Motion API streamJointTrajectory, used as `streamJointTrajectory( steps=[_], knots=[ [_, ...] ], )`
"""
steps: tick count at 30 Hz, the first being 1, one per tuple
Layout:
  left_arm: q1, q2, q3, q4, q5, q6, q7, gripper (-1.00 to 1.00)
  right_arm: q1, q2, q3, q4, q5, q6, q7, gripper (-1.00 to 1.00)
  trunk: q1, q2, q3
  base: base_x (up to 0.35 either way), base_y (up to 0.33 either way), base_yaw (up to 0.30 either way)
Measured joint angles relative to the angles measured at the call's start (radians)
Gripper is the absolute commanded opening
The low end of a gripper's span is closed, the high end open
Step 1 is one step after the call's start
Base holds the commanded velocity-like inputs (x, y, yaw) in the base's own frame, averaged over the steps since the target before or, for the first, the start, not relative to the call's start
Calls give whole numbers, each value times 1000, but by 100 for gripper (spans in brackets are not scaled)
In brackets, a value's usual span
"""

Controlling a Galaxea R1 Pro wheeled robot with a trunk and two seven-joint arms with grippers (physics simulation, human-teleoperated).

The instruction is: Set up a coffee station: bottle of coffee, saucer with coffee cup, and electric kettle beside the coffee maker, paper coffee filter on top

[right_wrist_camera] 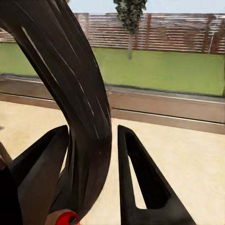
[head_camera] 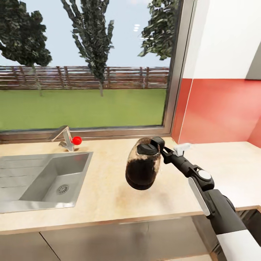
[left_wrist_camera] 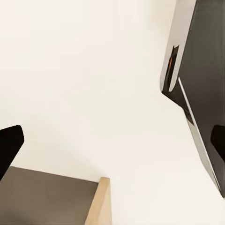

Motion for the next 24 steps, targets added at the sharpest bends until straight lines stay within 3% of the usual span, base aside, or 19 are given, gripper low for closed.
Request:
streamJointTrajectory(
  steps=[24],
  knots=[
    [-3, -2, 2, -2, 0, -2, 0, 100, 1, 3, 0, 16, 2, 0, 0, -100, 0, 0, 24, -16, 327, 220]
  ],
)
